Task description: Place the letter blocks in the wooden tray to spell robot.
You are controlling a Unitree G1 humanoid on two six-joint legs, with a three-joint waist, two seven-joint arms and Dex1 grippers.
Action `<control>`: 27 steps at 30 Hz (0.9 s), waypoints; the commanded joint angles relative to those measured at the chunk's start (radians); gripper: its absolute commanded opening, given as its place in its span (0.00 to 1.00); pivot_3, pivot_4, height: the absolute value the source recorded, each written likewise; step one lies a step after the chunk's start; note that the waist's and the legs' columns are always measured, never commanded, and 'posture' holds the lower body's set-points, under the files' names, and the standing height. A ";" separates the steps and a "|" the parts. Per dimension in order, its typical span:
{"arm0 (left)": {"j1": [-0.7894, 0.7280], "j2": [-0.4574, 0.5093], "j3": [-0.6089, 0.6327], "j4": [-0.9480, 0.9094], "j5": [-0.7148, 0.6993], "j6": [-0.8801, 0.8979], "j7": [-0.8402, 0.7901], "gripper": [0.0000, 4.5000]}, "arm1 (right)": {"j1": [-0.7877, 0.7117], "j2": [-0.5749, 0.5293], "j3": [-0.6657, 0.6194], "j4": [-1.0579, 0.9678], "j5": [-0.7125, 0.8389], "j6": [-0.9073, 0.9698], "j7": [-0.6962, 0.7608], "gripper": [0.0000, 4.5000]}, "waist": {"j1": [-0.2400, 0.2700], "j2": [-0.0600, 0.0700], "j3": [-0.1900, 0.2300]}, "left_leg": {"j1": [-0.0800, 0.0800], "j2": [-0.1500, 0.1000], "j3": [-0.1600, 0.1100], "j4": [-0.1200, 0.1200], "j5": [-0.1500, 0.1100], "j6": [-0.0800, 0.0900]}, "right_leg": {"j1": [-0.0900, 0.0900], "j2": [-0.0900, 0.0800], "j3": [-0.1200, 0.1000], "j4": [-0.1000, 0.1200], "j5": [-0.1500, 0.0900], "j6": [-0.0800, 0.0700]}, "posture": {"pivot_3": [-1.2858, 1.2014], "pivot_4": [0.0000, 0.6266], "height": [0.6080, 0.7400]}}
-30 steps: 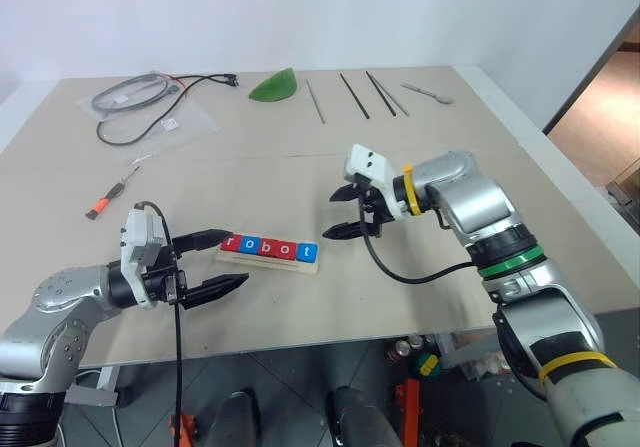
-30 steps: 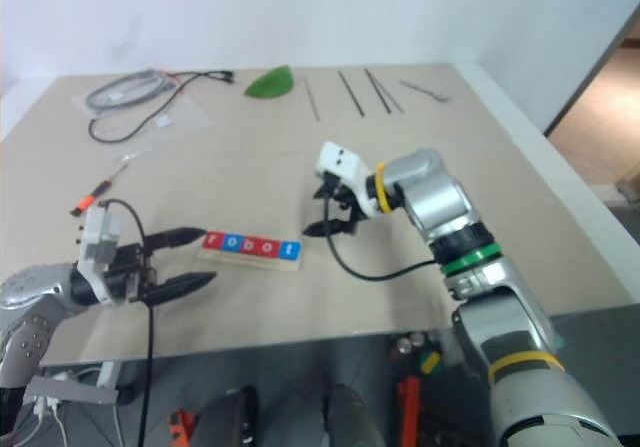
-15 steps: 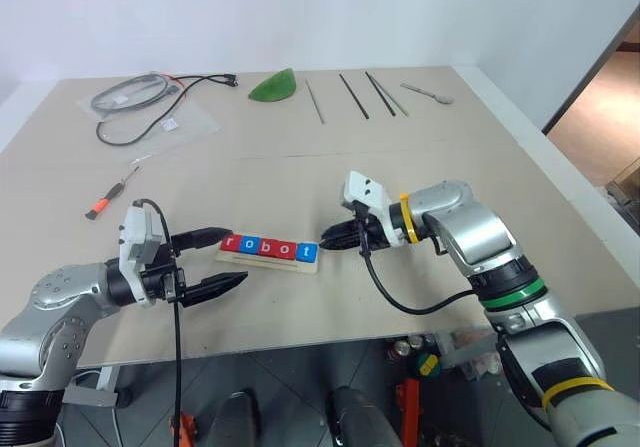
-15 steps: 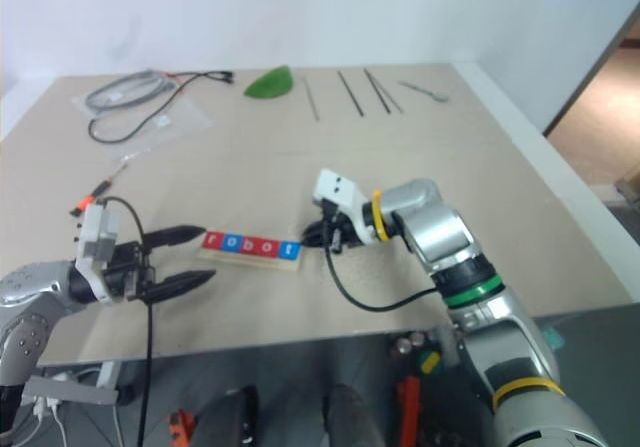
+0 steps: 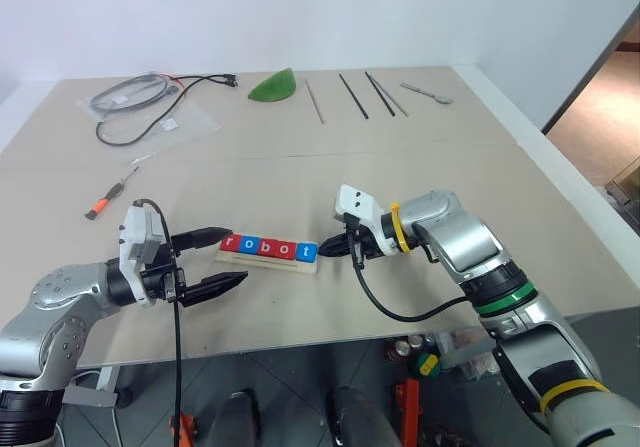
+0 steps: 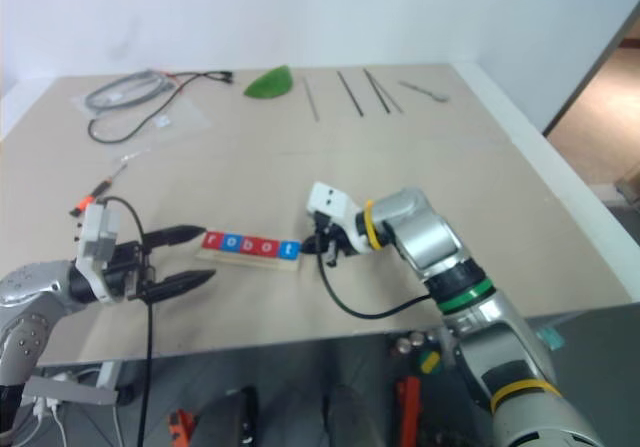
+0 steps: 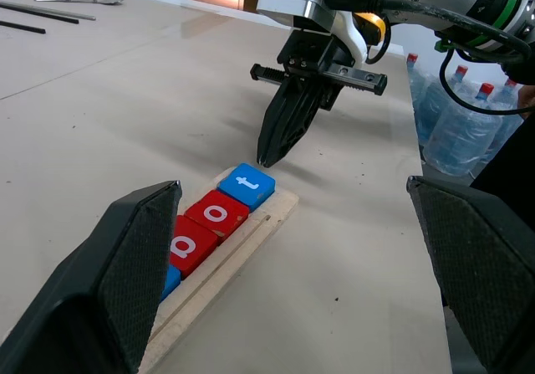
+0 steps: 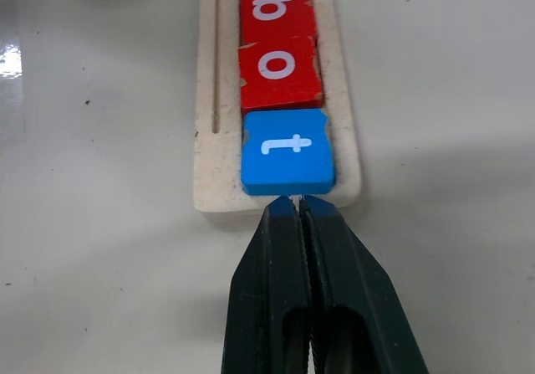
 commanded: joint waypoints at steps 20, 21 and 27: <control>0.003 0.007 0.020 -0.024 0.000 -0.010 0.016 1.00 | -0.066 0.011 -0.022 0.075 -0.020 -0.053 0.003 0.01 | 0.000 0.000 0.000 | 0.000 0.000 0.000 0.000 0.000 0.000 | 0.000 0.000 0.000 0.000 0.000 0.000 | 0.52 0.24 1.00; 0.003 0.018 0.014 -0.019 -0.001 0.021 0.026 1.00 | -0.066 -0.009 -0.031 0.072 -0.016 -0.055 0.017 0.01 | 0.000 0.000 0.000 | 0.000 0.000 0.000 0.000 0.000 0.000 | 0.000 0.000 0.000 0.000 0.000 0.000 | 0.52 0.24 1.00; 0.015 0.032 0.065 -0.032 -0.011 0.082 0.121 1.00 | -0.045 -0.129 -0.106 0.045 0.029 -0.077 0.083 0.01 | 0.003 0.000 0.000 | 0.000 0.000 0.000 0.000 0.000 0.000 | 0.000 0.000 0.000 0.000 0.000 0.000 | 0.52 0.24 1.00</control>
